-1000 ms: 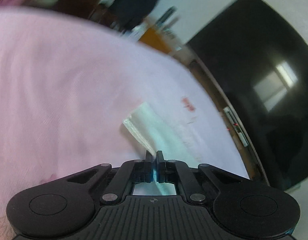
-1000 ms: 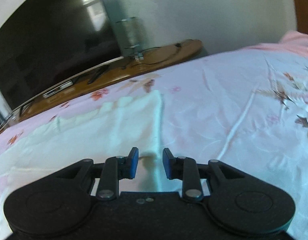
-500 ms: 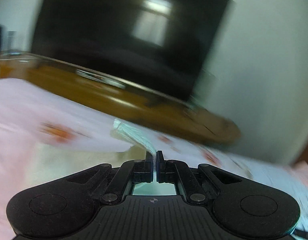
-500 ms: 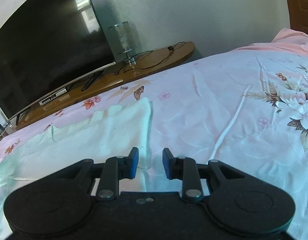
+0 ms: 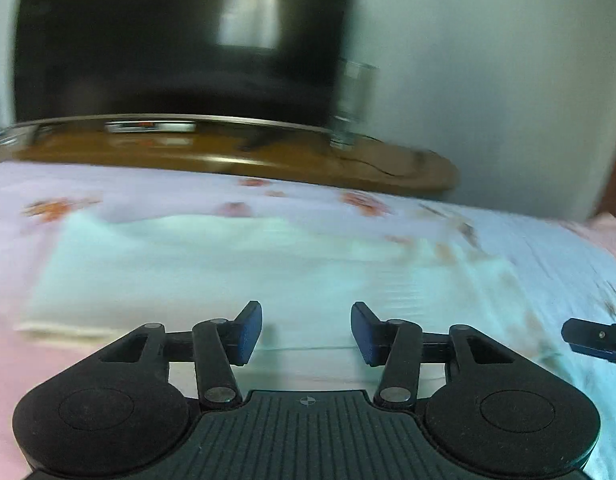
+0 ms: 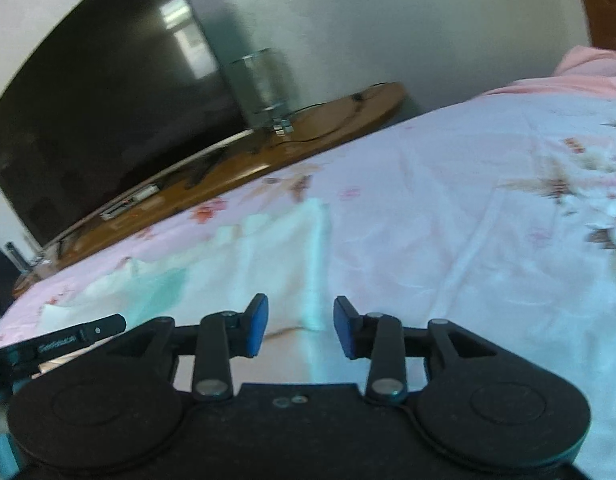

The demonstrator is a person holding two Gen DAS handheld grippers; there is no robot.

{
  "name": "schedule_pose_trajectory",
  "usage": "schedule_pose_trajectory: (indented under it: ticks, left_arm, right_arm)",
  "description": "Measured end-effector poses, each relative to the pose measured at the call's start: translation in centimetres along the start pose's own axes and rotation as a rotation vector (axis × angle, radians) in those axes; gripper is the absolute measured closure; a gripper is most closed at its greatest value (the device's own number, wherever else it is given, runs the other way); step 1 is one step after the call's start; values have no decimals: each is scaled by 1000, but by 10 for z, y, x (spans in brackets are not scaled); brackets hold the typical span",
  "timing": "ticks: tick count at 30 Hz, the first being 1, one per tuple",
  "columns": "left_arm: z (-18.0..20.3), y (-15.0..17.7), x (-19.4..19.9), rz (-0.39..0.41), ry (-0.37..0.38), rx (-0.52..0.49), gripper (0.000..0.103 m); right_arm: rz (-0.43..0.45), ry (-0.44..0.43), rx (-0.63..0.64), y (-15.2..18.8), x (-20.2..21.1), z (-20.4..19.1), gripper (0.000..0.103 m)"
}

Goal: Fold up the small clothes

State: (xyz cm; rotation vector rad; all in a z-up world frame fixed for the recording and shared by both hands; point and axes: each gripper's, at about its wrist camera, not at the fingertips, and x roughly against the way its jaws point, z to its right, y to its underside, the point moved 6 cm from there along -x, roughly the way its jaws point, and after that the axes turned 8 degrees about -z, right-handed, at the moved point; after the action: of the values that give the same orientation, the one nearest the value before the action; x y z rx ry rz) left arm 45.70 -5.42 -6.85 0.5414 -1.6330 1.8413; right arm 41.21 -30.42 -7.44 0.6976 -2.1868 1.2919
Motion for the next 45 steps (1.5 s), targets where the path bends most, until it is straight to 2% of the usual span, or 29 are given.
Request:
schedule_pose_trajectory:
  ticks: [4, 8, 10, 11, 12, 13, 14, 16, 20, 23, 25, 28, 31, 34, 37, 45]
  left_arm:
    - [-60, 13, 24, 10, -128, 91, 54]
    - [-100, 31, 22, -34, -168, 168, 54]
    - [-109, 33, 17, -52, -184, 193, 46]
    - [-112, 33, 12, -54, -188, 208, 40]
    - [-112, 32, 8, -52, -183, 213, 36]
    - [-112, 31, 5, -47, -180, 212, 36]
    - [-112, 30, 2, -41, -178, 208, 36]
    - [-109, 27, -4, -47, -181, 196, 35]
    - [-110, 27, -18, -96, -183, 188, 35]
    - [-108, 25, -19, -96, -187, 185, 35]
    - [-107, 23, -16, -83, -157, 211, 35]
    - [-112, 23, -22, -96, -168, 236, 35]
    - [-111, 22, -26, -108, -180, 203, 35]
    - [-114, 23, -25, -110, -164, 213, 36]
    - [-113, 25, -23, -112, -163, 186, 36]
    - [-114, 27, -19, -95, -136, 129, 40]
  right_arm:
    - [-56, -164, -46, -1, -32, -38, 66]
    - [-165, -238, -127, 1, -76, -60, 65]
    - [-194, -260, -153, -1, -93, -69, 64]
    - [-193, -259, -160, -1, -97, -70, 64]
    - [-187, -251, -160, -2, -100, -71, 71]
    - [-183, -239, -150, -2, -101, -73, 86]
    - [-189, -235, -140, -3, -104, -75, 93]
    - [-185, -235, -130, -4, -103, -76, 95]
    - [-114, -221, -89, -13, -85, -74, 96]
    - [-67, -218, -62, -23, -68, -71, 96]
    - [-63, -217, -44, -27, -64, -69, 96]
    - [-53, -200, -9, -27, -59, -66, 96]
    - [-42, -192, -19, -27, -55, -62, 96]
    - [-6, -170, -11, -30, -48, -56, 96]
    - [20, -117, -19, -32, -38, -43, 96]
    - [-3, -36, -35, -22, -33, -10, 99]
